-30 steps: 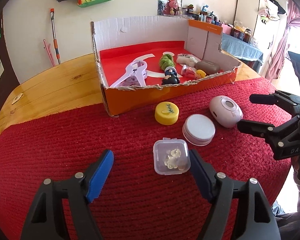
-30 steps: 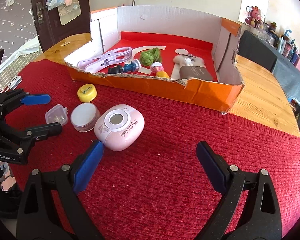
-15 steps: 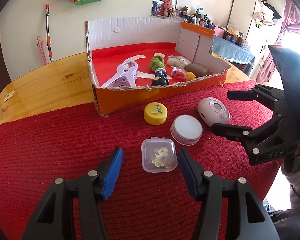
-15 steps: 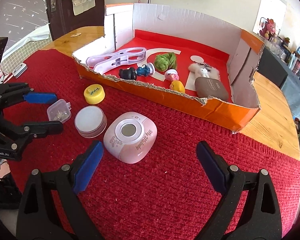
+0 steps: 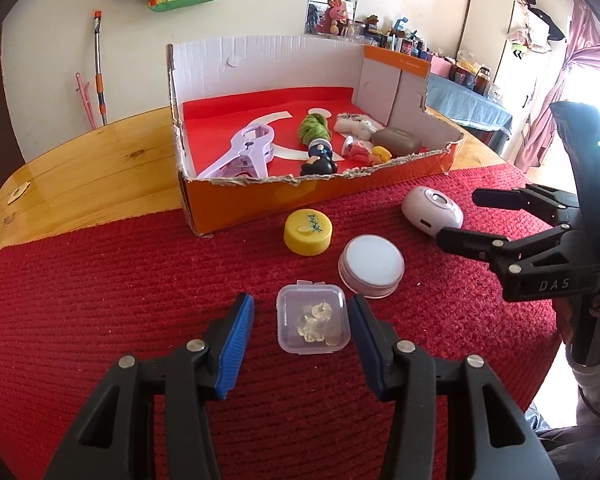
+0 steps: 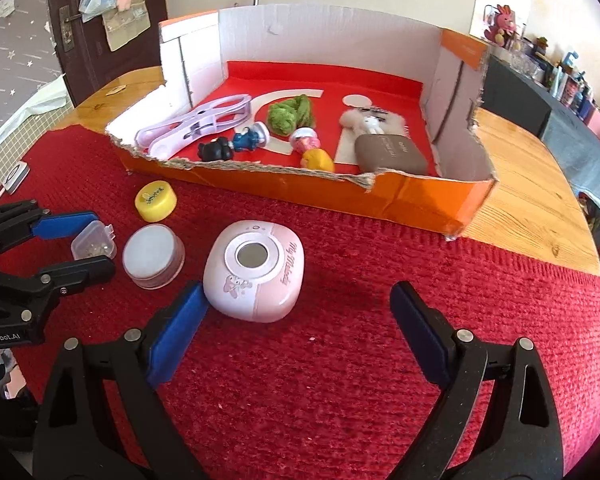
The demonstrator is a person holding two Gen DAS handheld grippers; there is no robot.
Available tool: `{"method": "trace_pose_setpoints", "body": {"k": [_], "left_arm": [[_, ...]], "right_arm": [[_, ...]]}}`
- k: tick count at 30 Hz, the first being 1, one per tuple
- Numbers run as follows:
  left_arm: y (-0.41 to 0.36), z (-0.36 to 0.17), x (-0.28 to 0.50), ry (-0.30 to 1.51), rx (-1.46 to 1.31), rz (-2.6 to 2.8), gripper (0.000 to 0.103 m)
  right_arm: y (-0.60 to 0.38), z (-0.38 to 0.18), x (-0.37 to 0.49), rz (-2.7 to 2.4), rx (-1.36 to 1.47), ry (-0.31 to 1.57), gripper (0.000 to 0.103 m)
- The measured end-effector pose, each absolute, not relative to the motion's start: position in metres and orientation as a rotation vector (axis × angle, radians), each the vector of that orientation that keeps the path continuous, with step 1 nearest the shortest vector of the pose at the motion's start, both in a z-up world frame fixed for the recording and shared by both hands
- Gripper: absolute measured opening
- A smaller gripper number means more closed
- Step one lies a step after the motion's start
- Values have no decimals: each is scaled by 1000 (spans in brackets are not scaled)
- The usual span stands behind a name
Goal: Organize objects
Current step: 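Grasp the clear plastic box with the left tool while the right tool grasps the pink case, then carry the clear plastic box and pink case into the box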
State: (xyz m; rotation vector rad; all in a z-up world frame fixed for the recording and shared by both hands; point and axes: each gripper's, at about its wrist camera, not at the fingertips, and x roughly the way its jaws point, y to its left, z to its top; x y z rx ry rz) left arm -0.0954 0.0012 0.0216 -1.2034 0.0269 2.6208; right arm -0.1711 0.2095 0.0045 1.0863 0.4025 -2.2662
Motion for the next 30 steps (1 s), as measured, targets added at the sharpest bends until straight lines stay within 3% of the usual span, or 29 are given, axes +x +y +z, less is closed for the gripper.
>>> {"method": "trace_pose_setpoints", "body": {"k": [7,11,13,17,30], "left_arm": [[2,22,-95,-1,-1197,2630,41],[2,22,-94,-20,-1199,2627,36],[3,22,-94,-20,-1197,2625,36],[3,23,-94,-34,-1192,2620,36],[2,52,-83,-72,-1097,2624,36]], "right_arm": [[203,9,-172,-2277,1087,340,91],[195,4,-176,-2250,1112,326,67],[192,2,-174,-2259,1099,352,64],[188,1,-169,-2240,1069,388,46],[196,24,-156,-2231,989,360,46]]}}
